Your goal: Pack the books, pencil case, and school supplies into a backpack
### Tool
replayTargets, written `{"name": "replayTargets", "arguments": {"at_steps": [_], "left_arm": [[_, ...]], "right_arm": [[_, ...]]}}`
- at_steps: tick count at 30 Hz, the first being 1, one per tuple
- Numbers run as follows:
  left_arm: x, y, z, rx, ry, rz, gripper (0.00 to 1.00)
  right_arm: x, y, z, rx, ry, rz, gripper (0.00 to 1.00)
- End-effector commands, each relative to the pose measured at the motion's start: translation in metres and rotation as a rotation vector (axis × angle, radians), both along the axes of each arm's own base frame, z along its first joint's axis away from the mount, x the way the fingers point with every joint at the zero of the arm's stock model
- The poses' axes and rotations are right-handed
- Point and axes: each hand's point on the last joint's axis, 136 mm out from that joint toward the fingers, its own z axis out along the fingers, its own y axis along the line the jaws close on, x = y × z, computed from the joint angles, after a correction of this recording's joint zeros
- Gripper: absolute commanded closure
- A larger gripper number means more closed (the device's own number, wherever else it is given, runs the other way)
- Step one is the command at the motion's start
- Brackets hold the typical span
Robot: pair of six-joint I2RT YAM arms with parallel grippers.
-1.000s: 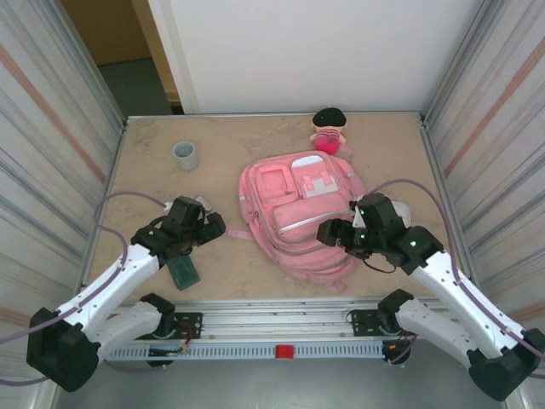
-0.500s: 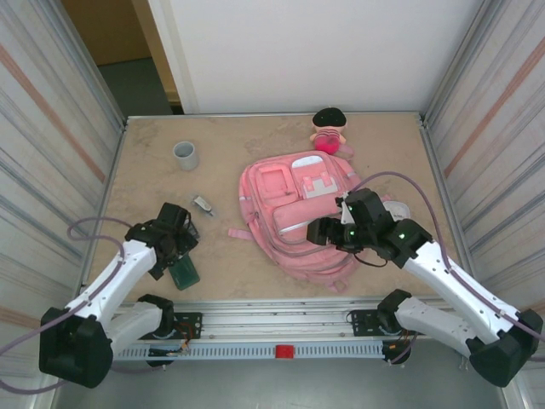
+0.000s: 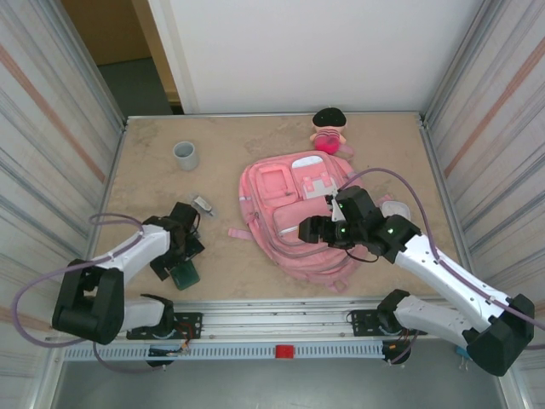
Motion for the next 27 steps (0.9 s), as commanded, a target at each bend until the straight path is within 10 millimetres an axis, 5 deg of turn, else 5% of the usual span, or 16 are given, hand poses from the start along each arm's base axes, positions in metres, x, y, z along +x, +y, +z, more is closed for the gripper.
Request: {"name": "replayTargets", "arguments": {"at_steps": [1,7,13,21,27], "left_arm": [[0.003,-0.004,-0.005,-0.024,0.012,-0.012,0.09],[0.004,-0.007,0.007,-0.049,-0.017,0.002,0.26],[-0.001,-0.015,0.042,-0.146,-0.151,0.038,0.37],[0.021,-0.054,0.111,-0.406,-0.454,-0.007,0.40],[0.039,-0.098,0.138,-0.596,-0.561,-0.046,0.37]], "right_arm": [[0.001,0.005,-0.005,-0.019,-0.007,0.036,0.21],[0.003,0.007,-0.008,-0.019,-0.007,0.041,0.21],[0.010,0.018,-0.002,0.022,-0.039,0.047,0.21],[0.010,0.065,0.021,0.140,-0.194,0.131,0.21],[0.003,0.103,0.025,0.194,-0.292,0.164,0.20]]}}
